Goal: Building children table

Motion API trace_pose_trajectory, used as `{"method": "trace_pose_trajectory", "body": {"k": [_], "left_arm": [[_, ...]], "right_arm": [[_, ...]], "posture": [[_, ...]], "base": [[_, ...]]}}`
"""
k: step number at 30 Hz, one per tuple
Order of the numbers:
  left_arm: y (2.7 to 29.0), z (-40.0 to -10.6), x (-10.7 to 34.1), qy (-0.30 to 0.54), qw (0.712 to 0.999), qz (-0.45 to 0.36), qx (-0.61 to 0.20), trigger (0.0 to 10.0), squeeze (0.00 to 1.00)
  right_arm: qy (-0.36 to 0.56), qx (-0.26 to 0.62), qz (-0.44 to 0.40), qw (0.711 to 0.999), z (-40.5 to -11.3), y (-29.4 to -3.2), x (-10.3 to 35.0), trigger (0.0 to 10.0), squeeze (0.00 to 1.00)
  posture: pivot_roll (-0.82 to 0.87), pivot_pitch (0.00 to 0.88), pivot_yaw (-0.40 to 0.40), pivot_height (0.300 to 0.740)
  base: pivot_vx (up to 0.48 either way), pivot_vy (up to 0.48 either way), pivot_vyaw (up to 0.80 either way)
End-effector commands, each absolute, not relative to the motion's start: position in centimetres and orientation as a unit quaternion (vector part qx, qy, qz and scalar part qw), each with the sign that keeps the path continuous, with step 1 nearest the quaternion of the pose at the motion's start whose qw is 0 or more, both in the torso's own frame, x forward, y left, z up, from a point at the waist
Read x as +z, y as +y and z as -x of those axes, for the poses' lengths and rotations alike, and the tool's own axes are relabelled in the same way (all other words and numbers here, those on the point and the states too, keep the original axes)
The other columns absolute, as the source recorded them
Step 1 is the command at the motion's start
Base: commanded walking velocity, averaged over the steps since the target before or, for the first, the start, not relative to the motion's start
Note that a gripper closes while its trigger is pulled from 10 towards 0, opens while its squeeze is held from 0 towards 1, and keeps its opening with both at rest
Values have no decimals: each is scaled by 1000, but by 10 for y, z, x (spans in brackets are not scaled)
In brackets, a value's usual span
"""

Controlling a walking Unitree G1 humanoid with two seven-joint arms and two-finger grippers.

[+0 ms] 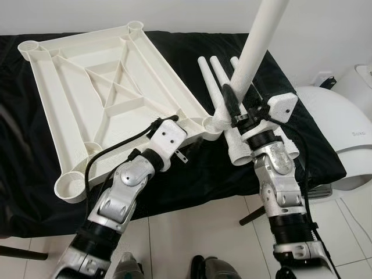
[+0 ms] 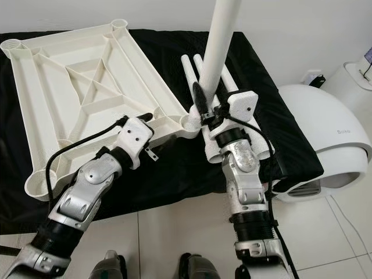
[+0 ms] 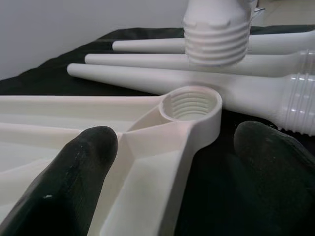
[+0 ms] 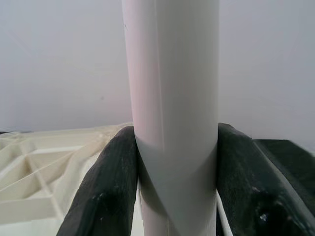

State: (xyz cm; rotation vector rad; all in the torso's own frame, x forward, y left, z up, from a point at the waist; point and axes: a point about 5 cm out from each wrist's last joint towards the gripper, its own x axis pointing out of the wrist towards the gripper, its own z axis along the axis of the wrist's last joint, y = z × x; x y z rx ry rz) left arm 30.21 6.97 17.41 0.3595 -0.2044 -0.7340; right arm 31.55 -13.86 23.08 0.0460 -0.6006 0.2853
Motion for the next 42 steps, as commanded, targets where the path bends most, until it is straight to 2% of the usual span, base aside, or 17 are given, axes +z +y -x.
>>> {"method": "trace_pose_trajectory", "body": {"k": [1,4,9,21,28,29,30,31,32,33,34,35,38,39,40,41,42], "left_arm": [[67,-303,166,-68,901,-180,-388,10000,0],[68,-304,165,-63,899,-183,-392,10000,0],[73,-312,156,-9,888,-207,-411,10000,0],[77,-332,161,39,896,-203,-393,10000,0],[77,-338,160,73,888,-211,-402,10000,0],[76,-338,159,77,885,-215,-406,7059,0],[76,-338,159,77,885,-215,-406,7059,0],[76,-337,158,81,881,-218,-412,4902,0],[75,-337,157,82,879,-222,-415,2235,0],[75,-337,157,84,878,-222,-416,3412,0],[74,-338,158,85,878,-220,-417,3412,0],[74,-337,158,85,875,-223,-420,4078,0],[73,-336,159,84,867,-232,-433,3843,0],[74,-334,159,87,861,-228,-445,10000,0],[74,-334,159,87,861,-228,-445,10000,0],[75,-334,159,87,859,-231,-448,2941,0],[78,-333,159,88,855,-238,-453,0,0]], "right_arm": [[-305,122,-16,944,-317,-147,234,10000,0],[-305,119,-15,945,-317,-149,234,10000,0],[-310,106,-5,945,-318,-157,236,10000,0],[-314,100,-1,944,-320,-159,237,10000,0],[-317,101,2,943,-320,-158,238,10000,0],[-317,101,2,943,-320,-158,238,10000,0],[-317,101,2,943,-320,-158,238,10000,0],[-317,101,3,943,-320,-158,238,10000,0],[-318,101,4,943,-320,-158,239,10000,0],[-319,100,4,943,-320,-158,239,10000,0],[-319,100,4,943,-320,-159,239,10000,0],[-319,100,4,942,-320,-159,239,10000,0],[-319,100,3,942,-320,-159,239,10000,0],[-319,100,4,942,-320,-158,239,10000,0],[-319,100,4,942,-320,-158,239,10000,0],[-319,101,4,942,-320,-158,239,10000,0],[-320,100,5,942,-320,-158,239,10000,0]], "posture": [[86,166,-44,740],[86,166,-44,740],[82,171,-36,740],[83,172,-31,740],[78,168,-25,740],[76,166,-24,740],[76,166,-24,740],[75,166,-23,740],[74,165,-22,740],[74,165,-21,740],[74,165,-21,740],[74,165,-21,740],[74,165,-21,740],[74,167,-21,740],[74,167,-21,740],[76,168,-22,740],[77,168,-21,740]], "base": [[0,0,0],[0,0,0],[0,0,0],[0,0,0],[0,0,0],[0,0,0],[0,0,0],[0,0,0],[0,0,0],[0,0,0],[0,0,0],[0,0,0],[0,0,0],[0,0,0],[0,0,0],[0,0,0],[0,0,0]]}}
